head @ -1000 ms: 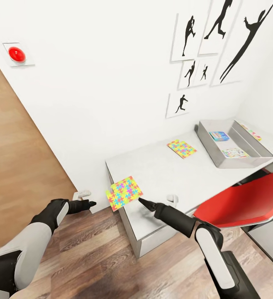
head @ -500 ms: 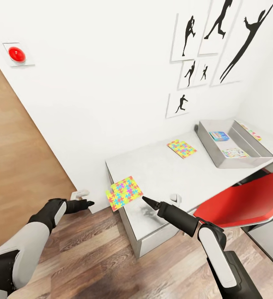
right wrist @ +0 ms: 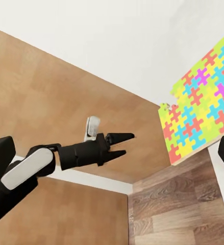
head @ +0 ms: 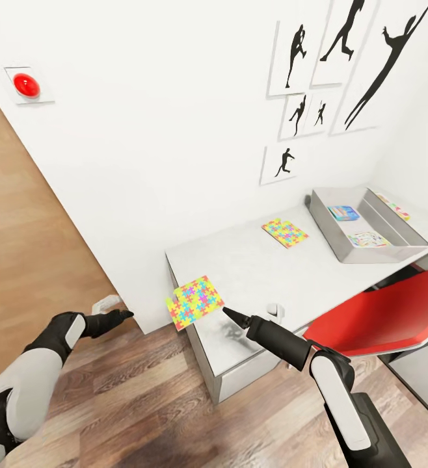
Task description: Put all the toys in the child's room - the three board games (two on the bed and one on the table), the two jigsaw puzzles on the table, and the tennis ball on the table - inside the toy box on the table in the child's room.
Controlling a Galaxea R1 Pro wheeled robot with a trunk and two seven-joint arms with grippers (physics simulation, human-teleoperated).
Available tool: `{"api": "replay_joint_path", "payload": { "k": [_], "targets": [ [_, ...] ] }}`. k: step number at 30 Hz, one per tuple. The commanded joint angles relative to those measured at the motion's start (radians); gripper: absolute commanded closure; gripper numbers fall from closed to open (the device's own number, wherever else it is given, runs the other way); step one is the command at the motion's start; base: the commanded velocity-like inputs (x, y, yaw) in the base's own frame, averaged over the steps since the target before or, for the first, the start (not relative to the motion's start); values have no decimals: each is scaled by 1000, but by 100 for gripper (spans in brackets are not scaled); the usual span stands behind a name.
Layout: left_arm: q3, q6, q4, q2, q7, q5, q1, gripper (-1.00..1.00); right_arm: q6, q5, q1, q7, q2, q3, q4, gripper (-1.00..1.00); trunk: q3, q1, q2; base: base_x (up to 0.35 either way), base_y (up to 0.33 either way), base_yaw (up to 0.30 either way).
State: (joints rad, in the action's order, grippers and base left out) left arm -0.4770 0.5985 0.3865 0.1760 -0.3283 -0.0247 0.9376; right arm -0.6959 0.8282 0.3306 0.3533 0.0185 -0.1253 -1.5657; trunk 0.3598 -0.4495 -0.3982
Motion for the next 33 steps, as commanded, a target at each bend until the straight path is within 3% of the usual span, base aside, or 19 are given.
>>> {"api": "replay_joint_path", "payload": {
  "k": [1, 2, 5, 24, 33],
  "targets": [
    [-24, 11, 1, 1, -6, -1, 1, -100, -4, 2, 1, 1, 1, 0, 0, -100, 2, -1, -2, 0, 0, 0],
    [-76, 26, 0, 4, -13, 2, 1, -100, -4, 2, 1, 1, 0, 0, 0, -100, 2, -1, -2, 0, 0, 0],
    [-92, 30, 0, 4, -16, 2, 1, -100, -4, 2, 1, 0, 0, 0, -1, -100, 2, -1, -2, 0, 0, 0],
    [-102, 29, 2, 7, -30, 3, 0, -100, -4, 1, 1, 1, -3, -2, 0, -100, 8, -8, -16, 0, 0, 0],
    [-102, 35, 1, 32, -157, 6, 0, -100, -4, -2, 1, 2, -5, -3, -2, -100, 36, -43, -79, 0, 0, 0]
  ]
}}
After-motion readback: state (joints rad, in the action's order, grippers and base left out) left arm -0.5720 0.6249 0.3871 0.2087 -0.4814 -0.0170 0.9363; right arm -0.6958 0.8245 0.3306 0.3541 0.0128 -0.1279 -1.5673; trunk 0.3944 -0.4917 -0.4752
